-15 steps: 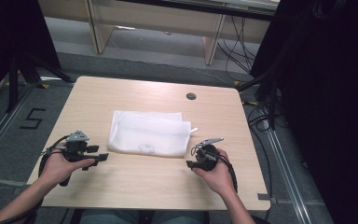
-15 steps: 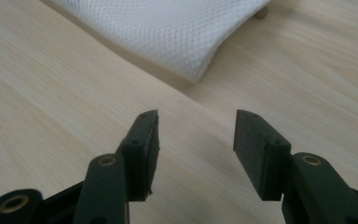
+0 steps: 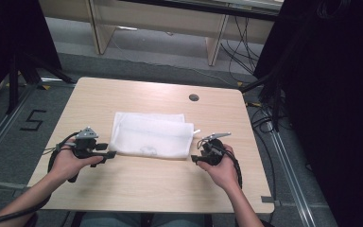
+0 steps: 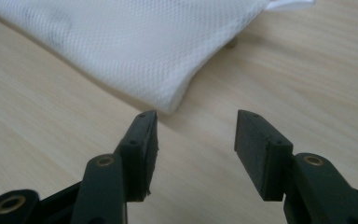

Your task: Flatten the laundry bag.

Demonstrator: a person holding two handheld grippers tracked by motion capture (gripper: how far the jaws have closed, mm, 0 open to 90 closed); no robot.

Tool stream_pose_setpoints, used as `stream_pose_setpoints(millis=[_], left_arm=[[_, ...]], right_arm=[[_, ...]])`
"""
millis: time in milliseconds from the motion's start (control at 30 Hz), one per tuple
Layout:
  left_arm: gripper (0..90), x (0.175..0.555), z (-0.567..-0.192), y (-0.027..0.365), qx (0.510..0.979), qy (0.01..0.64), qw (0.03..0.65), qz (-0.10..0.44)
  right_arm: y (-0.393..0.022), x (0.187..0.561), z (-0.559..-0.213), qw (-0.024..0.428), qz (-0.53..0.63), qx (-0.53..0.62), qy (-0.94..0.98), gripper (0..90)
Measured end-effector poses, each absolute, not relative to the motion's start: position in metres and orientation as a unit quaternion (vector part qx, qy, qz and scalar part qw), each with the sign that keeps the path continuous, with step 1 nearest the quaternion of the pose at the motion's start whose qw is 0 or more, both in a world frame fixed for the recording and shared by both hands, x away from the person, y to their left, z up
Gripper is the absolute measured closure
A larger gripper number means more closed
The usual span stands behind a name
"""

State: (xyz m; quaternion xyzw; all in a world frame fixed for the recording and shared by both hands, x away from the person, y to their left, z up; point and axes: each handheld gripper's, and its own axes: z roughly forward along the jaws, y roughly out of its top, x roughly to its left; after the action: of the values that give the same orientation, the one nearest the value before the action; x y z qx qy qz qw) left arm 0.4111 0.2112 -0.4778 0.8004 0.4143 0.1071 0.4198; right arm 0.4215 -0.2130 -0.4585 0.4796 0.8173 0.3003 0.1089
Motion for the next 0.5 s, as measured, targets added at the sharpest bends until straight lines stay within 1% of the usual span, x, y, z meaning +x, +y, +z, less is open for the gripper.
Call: stream_pose_setpoints(millis=[133, 200, 233, 267, 300, 333, 400, 433, 500], left_arm=[[47.6, 0.417, -0.473, 0.202, 0.816, 0.392, 0.410, 0.108], [51.7, 0.421, -0.470, 0.187, 0.833, 0.366, 0.403, 0.099], [54.7, 0.421, -0.470, 0.187, 0.833, 0.366, 0.403, 0.099], [57.1, 0.422, -0.470, 0.180, 0.838, 0.358, 0.400, 0.096], [57.1, 0.423, -0.469, 0.174, 0.846, 0.347, 0.393, 0.094], [59.1, 0.424, -0.470, 0.167, 0.854, 0.336, 0.387, 0.093], [65.7, 0.425, -0.473, 0.145, 0.869, 0.321, 0.370, 0.075], [66.3, 0.426, -0.474, 0.139, 0.877, 0.309, 0.360, 0.073], [66.5, 0.426, -0.476, 0.134, 0.879, 0.307, 0.357, 0.070]], right_arm=[[-0.210, 0.434, -0.451, 0.111, 0.291, 0.478, 0.822, 50.1], [-0.201, 0.451, -0.444, 0.114, 0.296, 0.472, 0.823, 50.1], [-0.201, 0.451, -0.444, 0.114, 0.296, 0.472, 0.823, 50.1], [-0.192, 0.462, -0.437, 0.102, 0.293, 0.483, 0.819, 50.1], [-0.192, 0.462, -0.437, 0.102, 0.293, 0.483, 0.819, 50.1], [-0.188, 0.468, -0.434, 0.100, 0.297, 0.480, 0.819, 50.2], [-0.175, 0.488, -0.429, 0.103, 0.294, 0.471, 0.825, 50.0], [-0.172, 0.494, -0.428, 0.104, 0.292, 0.467, 0.828, 49.7], [-0.168, 0.500, -0.429, 0.102, 0.289, 0.469, 0.828, 49.6]])
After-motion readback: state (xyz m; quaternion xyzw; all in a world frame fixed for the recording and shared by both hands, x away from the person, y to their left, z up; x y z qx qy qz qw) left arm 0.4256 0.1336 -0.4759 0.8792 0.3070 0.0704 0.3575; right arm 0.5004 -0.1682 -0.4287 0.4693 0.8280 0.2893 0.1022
